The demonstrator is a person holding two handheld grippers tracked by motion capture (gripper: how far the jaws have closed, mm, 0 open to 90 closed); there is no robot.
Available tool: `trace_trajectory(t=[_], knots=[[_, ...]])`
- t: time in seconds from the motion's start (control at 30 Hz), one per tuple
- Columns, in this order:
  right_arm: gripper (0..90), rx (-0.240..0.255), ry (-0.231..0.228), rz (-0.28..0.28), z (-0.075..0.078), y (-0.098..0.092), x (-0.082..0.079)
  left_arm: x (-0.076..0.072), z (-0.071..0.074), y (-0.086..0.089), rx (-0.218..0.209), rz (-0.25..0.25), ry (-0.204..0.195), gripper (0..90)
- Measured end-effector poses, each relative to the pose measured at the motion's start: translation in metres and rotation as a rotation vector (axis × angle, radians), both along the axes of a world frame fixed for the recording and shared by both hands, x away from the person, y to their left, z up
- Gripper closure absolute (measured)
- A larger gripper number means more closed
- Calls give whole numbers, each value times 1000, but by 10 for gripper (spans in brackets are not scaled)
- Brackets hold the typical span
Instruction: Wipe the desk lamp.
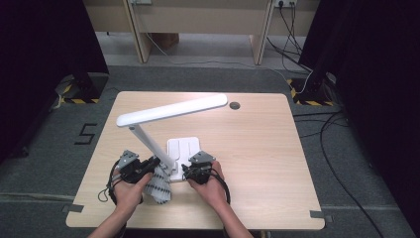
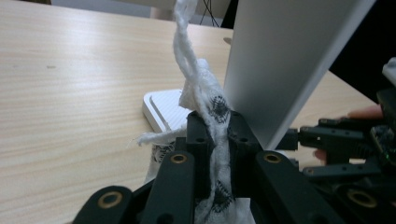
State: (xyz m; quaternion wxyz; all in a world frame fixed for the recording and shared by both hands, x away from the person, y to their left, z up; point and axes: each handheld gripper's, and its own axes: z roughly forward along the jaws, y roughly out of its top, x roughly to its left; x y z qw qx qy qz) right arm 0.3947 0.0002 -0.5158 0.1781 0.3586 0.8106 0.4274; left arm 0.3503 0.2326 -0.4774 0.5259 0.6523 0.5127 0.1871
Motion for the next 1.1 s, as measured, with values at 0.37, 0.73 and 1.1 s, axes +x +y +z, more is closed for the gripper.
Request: trace_trajectory(t=[0.37,0.73,1.1], knots=[[540,2,-2,1,0,0,0,-17,-8,-2,6,-60,71,815],[531,11,10,3,0,-1,2,-36,4,4,-75,-97,97,809],[452,13,19,-5,0,1,4,-46,17,1,-65,-131,39,808]])
